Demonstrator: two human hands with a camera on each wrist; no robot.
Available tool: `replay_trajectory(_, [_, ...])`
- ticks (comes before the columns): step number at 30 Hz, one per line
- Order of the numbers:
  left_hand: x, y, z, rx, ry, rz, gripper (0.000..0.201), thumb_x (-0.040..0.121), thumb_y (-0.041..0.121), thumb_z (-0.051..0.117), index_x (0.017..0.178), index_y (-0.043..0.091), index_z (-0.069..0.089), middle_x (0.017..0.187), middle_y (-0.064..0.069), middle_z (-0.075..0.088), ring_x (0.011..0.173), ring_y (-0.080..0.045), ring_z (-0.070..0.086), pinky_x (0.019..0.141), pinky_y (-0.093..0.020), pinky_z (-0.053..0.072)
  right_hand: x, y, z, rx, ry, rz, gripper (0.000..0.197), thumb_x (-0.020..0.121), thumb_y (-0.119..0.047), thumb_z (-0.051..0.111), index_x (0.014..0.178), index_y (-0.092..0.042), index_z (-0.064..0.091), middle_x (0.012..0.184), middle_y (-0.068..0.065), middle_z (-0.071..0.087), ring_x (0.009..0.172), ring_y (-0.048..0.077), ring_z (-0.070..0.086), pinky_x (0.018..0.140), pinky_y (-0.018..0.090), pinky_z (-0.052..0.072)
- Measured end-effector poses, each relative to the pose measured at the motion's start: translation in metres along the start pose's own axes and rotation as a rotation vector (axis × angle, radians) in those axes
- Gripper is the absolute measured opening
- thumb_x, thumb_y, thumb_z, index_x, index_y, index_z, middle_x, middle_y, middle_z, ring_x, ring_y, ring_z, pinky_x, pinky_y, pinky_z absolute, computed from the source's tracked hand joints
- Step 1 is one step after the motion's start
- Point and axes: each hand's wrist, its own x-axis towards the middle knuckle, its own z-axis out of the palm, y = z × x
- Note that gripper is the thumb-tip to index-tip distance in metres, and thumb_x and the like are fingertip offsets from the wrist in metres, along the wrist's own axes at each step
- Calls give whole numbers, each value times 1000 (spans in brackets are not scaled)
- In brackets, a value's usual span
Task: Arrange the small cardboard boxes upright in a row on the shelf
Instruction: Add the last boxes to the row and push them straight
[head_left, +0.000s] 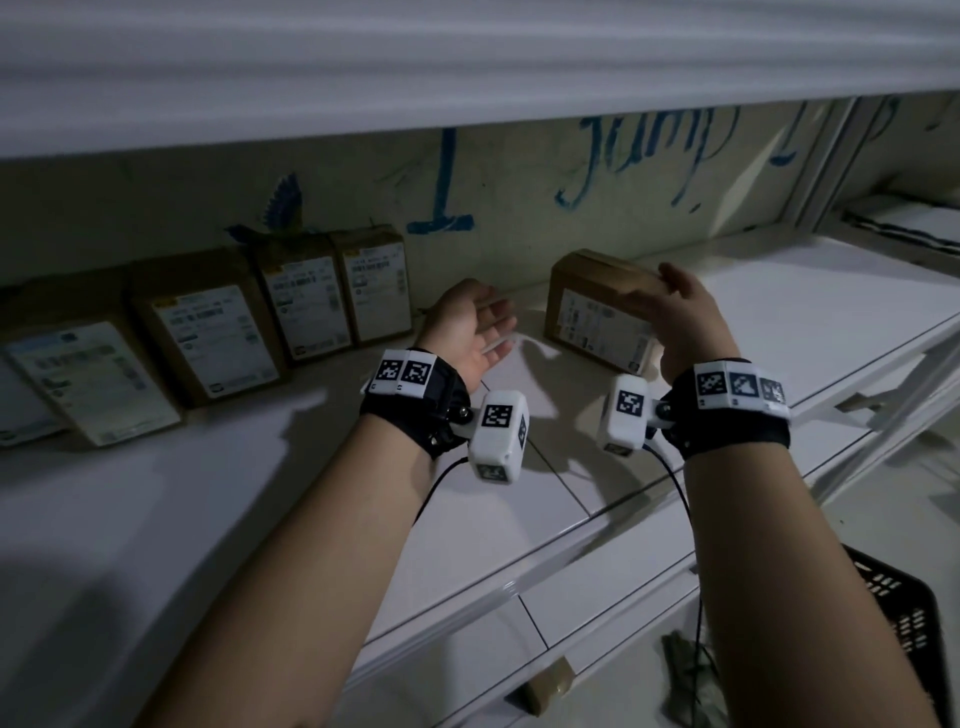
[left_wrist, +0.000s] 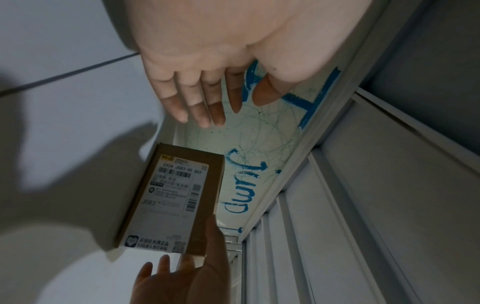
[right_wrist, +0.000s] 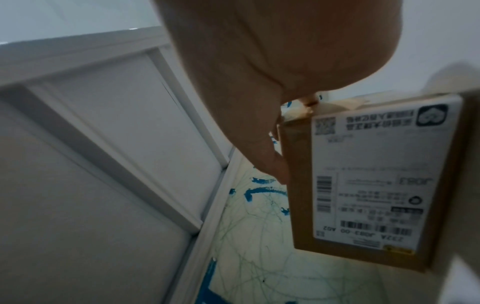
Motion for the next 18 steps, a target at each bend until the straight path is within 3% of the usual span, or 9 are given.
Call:
replay_trajectory(3, [3, -1, -3, -11, 10, -10, 16, 100, 26, 51, 92, 19, 62, 100, -2, 71, 102, -21, 66, 97, -40, 45, 3, 5, 3, -40, -32, 7, 86, 85, 1, 80, 161, -15, 41, 152, 10, 52, 129, 27, 60, 98, 28, 52])
replay_trajectory(4, [4, -2, -3, -13, 14, -15, 15, 99, 26, 51, 94, 19, 63, 101, -3, 71, 103, -21, 66, 97, -40, 46, 2, 6, 4, -52, -41, 3, 86, 85, 4, 79, 160, -16, 43, 154, 11, 52, 130, 26, 59, 94, 26, 53])
replay_trajectory(6, [6, -4, -4, -18, 22, -24, 14, 100, 27, 50, 99, 19, 62, 103, -3, 71, 101, -20, 66, 96, -40, 45, 0, 8, 5, -79, -52, -7, 82, 86, 7, 75, 159, -19, 46, 153, 8, 54, 125, 22, 59, 74, 19, 51])
replay_trajectory(8, [7, -6, -6, -31, 27, -32, 14, 101, 27, 49, 100, 19, 60, 103, -4, 70, 99, -20, 66, 99, -41, 45, -4, 9, 4, -86, -51, -6, 80, 86, 6, 74, 156, -25, 50, 150, 5, 57, 115, 20, 59, 66, 23, 46])
replay_trajectory(10, [7, -8, -10, -45, 36, -41, 13, 102, 27, 49, 97, 20, 59, 103, -5, 69, 99, -21, 65, 105, -42, 44, -9, 9, 4, -49, -46, 23, 81, 84, 5, 76, 152, -32, 53, 146, 3, 57, 104, 19, 62, 76, 34, 55])
replay_trajectory(12, [5, -9, -13, -52, 47, -46, 12, 103, 27, 49, 100, 20, 59, 107, -6, 68, 100, -22, 64, 107, -44, 43, -15, 9, 3, -30, -53, 53, 80, 82, 5, 79, 148, -34, 56, 140, 1, 56, 109, 26, 63, 86, 49, 57])
replay_trajectory(16, [-2, -10, -15, -36, 35, -50, 22, 104, 27, 50, 121, 16, 58, 126, -13, 64, 118, -28, 61, 109, -48, 44, -31, 16, 3, -2, -106, 83, 93, 79, 0, 86, 155, -35, 45, 154, 4, 49, 125, 34, 57, 90, 57, 59])
replay_trajectory(18, [-7, -9, -16, -30, 27, -72, 19, 103, 26, 51, 113, 13, 60, 139, -18, 59, 131, -32, 55, 114, -49, 42, -40, 18, 5, 22, -119, 98, 104, 78, -3, 88, 161, -34, 35, 160, 7, 43, 130, 35, 56, 93, 59, 59])
